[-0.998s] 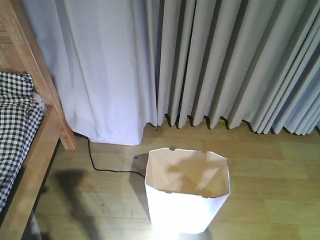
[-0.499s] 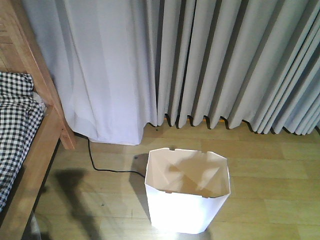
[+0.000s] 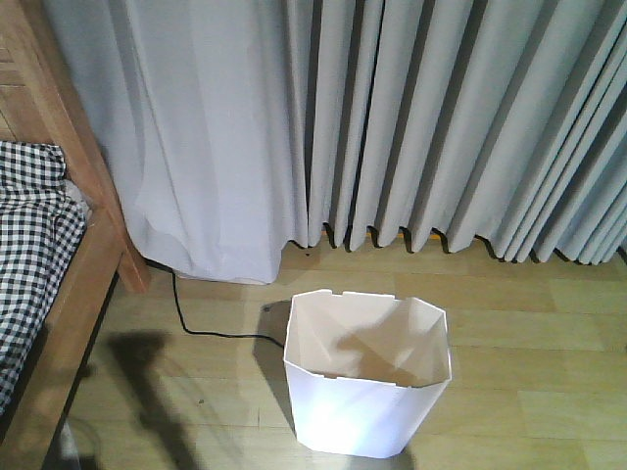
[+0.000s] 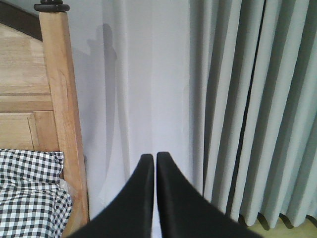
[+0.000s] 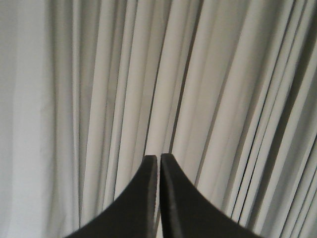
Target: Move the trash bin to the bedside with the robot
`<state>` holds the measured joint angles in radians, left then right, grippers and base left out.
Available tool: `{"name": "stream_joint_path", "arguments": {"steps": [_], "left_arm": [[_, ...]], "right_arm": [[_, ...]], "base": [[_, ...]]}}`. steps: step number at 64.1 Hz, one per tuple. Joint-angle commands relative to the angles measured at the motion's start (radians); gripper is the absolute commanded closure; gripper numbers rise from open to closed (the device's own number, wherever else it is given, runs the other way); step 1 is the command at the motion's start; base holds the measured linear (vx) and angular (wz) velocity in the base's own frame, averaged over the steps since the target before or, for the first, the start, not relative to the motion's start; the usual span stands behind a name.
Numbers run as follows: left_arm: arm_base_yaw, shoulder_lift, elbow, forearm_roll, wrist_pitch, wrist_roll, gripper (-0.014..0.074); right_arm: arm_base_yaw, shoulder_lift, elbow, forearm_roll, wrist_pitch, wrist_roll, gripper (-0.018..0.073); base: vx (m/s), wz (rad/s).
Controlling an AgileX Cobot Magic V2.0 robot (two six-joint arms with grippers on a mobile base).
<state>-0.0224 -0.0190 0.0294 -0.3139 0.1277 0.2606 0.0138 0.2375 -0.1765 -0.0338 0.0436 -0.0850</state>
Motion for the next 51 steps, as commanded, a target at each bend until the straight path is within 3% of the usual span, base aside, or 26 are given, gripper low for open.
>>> {"name": "stream_joint_path", "arguments": {"steps": [1,15,51], "left_arm": [[-0.001,-0.008,0.028,-0.01,-0.065,-0.003,0.0602],[-0.001,-0.008,0.028,-0.01,-0.066,-0.003,0.0602],[-0.001,-0.01,0.028,-0.01,-0.066,-0.003,0.0602]], "right_arm": [[-0.001,-0.063,0.064,-0.047,-0.109,0.037,0.057],[0.001,-0.272,0.225,-0.046,-0.088,0.118,0.057],[0.0,-0.261,0.223,-0.043,-0.068,0.142,0.057]], "base": [[0.0,0.0],[0.0,0.0],[0.0,0.0]]}}
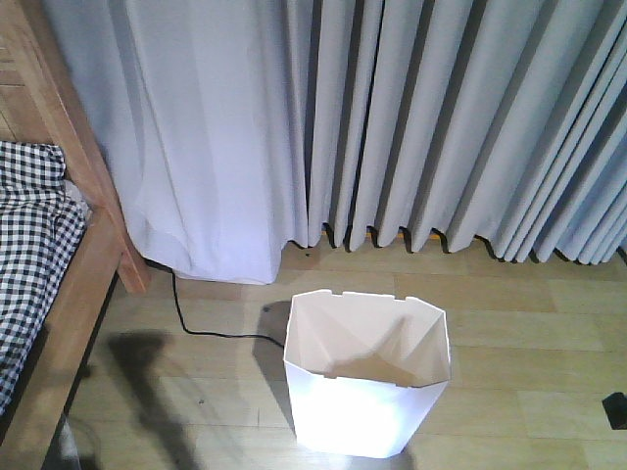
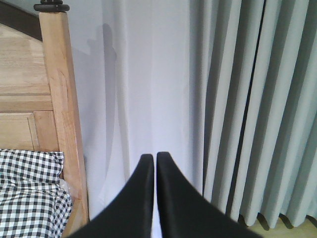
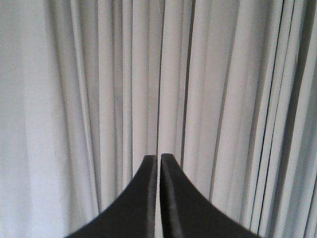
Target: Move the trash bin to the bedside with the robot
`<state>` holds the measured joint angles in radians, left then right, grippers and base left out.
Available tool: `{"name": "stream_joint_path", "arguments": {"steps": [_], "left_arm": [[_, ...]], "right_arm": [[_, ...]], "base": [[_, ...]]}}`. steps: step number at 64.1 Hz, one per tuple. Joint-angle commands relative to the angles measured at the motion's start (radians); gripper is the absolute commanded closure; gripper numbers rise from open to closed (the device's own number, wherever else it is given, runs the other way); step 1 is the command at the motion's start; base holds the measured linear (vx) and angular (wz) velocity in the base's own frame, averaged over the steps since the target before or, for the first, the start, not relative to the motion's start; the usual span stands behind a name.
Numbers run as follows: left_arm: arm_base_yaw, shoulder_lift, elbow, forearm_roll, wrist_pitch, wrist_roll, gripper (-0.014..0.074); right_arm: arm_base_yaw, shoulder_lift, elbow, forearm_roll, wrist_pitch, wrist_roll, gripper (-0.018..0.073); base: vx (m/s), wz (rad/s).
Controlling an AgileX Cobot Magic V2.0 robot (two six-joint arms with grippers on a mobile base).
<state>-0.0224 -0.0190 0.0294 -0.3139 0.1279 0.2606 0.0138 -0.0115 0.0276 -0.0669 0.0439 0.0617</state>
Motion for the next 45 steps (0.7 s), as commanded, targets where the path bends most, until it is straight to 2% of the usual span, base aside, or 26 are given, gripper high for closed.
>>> {"name": "stream_joint_path", "arguments": {"steps": [1,45], "left_arm": [[-0.001,-0.01,0.028,-0.01,-0.066,-0.003,0.0602],[-0.001,-0.01,0.028,-0.01,-0.066,-0.003,0.0602]], "right_arm": [[0.0,-0.012,0.019,-0.01,-0.068,-0.004,0.057],[0.0,-0.012,0.019,-0.01,-0.068,-0.004,0.057]], "base": [[0.0,0.0],[0.0,0.0]]}}
